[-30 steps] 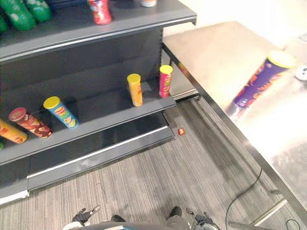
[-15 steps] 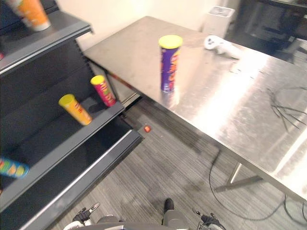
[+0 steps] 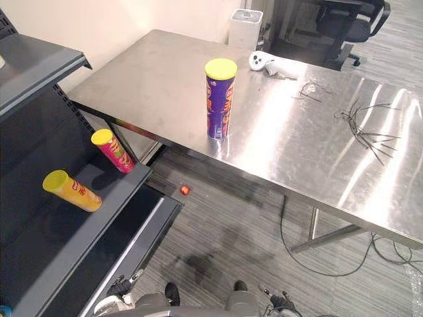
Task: Put the gum and the chips on the shelf.
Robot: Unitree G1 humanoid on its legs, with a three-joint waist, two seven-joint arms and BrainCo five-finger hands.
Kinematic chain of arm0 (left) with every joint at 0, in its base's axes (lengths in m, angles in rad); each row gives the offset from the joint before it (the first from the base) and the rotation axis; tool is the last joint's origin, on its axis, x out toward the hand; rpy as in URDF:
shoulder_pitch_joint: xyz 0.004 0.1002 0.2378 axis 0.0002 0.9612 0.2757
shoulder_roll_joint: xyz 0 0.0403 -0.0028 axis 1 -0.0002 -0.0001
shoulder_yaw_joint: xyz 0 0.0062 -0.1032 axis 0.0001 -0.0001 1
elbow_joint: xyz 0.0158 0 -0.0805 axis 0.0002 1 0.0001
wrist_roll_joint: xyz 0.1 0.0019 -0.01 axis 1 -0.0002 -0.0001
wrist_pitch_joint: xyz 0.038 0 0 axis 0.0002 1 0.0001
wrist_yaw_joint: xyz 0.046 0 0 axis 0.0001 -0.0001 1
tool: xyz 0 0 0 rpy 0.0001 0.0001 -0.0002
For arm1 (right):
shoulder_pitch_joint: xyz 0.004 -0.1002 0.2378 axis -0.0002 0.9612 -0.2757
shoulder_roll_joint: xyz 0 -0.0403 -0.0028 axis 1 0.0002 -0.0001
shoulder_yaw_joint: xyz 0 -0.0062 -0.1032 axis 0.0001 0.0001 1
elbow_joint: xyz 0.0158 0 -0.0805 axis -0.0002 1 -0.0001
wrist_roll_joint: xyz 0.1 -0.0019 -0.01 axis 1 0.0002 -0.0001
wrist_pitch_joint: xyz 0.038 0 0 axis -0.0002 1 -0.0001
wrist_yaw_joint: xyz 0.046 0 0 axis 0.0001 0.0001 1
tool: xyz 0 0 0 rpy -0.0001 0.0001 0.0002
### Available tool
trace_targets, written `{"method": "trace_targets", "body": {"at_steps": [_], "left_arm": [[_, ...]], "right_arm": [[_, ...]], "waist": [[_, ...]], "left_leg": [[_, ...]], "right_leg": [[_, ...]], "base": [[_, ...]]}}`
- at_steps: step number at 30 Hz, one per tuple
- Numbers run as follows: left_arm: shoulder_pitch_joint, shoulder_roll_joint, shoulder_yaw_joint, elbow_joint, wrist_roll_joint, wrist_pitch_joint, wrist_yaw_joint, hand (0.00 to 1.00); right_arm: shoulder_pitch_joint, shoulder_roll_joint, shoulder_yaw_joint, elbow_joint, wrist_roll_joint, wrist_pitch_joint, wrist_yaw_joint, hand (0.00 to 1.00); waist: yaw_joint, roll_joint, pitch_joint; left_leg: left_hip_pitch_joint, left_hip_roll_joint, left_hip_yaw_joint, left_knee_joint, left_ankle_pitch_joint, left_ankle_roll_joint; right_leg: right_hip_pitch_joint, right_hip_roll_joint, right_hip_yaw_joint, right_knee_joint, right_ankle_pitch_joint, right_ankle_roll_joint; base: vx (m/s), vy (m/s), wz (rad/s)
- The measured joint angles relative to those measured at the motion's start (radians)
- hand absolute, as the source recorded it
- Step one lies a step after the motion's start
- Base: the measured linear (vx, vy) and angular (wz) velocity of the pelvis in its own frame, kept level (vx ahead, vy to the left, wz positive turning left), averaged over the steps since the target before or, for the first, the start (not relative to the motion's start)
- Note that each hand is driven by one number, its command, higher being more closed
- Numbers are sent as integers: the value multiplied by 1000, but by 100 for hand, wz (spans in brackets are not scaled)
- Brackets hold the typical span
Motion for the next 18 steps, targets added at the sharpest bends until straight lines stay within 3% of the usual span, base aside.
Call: {"method": "trace_targets", "body": {"at_steps": [4,7,11,18], "left_arm": [[0,-2,-25,15,30,-1,11,0],[-2,1,-39,42,36,-4,10,0],[4,6,-36,50,53,-3,6,0],[12,55,15,61,69,0,-1,0]], "right_arm": [[-2,-2,-43,4,-1,-16,-13,0],[-3,2,-100,6,3,-18,-25,0],[-15,-4,-195,35,64,-17,-26,0],[-40,-28,-420,-6,287,-23,-64,0]], "waist": [[-1,21,-14],[-5,21,-33],[-4,5,-57],[-13,-65,-95]], "left_leg": [[16,3,2,-18,-1,-6],[34,2,5,-48,4,-14],[38,-10,29,-66,3,-14],[54,-28,38,-73,-11,-15]], "right_leg": [[-5,9,3,-5,6,21],[2,10,15,-41,14,33],[-1,9,52,-95,47,48],[22,-6,62,-205,129,43]], "base": [[48,-20,-18],[8,-19,-17],[-11,15,-30],[-22,20,-27]]}}
